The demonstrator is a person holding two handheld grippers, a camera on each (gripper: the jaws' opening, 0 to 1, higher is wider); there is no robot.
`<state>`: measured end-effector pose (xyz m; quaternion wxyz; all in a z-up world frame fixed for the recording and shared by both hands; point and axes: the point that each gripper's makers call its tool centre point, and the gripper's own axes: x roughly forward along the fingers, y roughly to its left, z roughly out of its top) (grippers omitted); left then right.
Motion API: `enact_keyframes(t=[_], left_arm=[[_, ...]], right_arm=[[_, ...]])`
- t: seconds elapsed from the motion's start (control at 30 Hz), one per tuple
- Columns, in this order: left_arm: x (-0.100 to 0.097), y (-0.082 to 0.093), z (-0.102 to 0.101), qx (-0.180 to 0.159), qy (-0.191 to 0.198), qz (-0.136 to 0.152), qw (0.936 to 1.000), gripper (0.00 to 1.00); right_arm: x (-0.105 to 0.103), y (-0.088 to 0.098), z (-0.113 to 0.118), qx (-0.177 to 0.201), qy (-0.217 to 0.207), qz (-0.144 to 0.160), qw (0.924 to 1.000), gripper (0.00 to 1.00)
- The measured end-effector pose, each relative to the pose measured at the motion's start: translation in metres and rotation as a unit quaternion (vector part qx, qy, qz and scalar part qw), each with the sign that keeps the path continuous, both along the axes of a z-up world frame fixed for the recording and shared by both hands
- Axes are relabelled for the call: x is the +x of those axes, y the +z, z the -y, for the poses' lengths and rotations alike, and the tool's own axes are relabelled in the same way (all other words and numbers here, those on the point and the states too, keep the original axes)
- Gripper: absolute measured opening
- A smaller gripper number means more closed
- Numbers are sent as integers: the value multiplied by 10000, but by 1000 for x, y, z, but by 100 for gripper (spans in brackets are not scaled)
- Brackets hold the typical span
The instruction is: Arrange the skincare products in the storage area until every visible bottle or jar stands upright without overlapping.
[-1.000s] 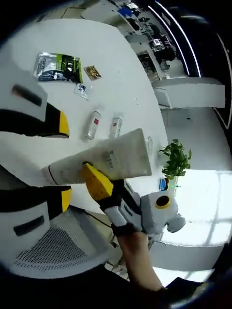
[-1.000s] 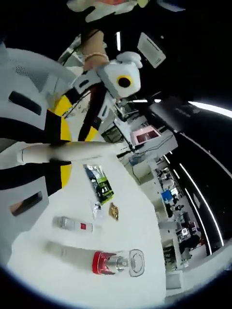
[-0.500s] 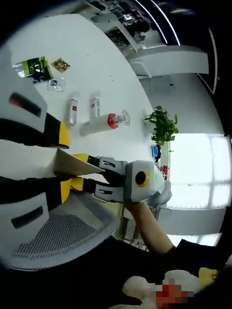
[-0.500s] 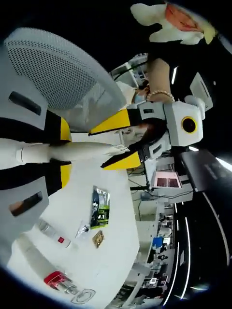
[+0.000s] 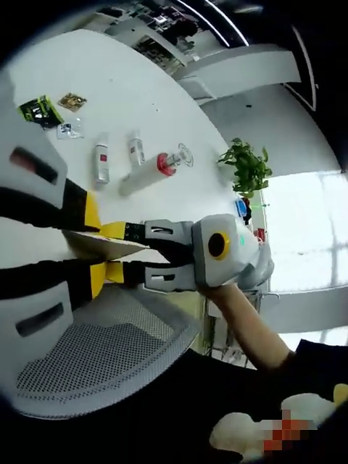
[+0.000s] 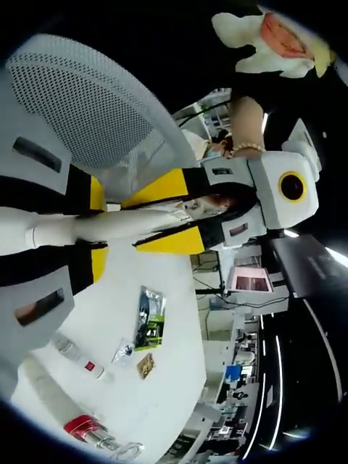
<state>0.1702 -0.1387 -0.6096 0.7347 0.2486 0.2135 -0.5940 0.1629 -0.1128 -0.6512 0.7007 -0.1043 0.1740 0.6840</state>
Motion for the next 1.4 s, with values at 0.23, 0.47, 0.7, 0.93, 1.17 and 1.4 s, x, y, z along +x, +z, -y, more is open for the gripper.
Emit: enact_keyframes(t=[0.23, 0.47, 0.7, 0.93, 1.17, 1.4], left_arm=[[-6, -1, 5, 339, -324, 257, 9986, 12], [-4, -2, 13, 361, -431, 335, 9979, 12], [0, -2, 19, 312, -528, 327, 9976, 12], [3, -2, 19, 293, -534, 279, 9978, 13], [11, -13, 17, 475, -468, 327, 9972, 17], [12, -29, 21, 526, -493, 178, 9972, 20]], right_arm=[[-1, -1, 4, 31, 20, -40, 10000, 17], [-2, -3, 13, 107, -164, -294, 9994, 20], [-1, -23, 19, -219, -186, -334, 9990, 24], [4, -40, 21, -451, -218, -213, 9985, 21], [9, -39, 23, -456, -119, -133, 9988, 20], [10, -40, 25, -511, 35, -103, 9986, 19]])
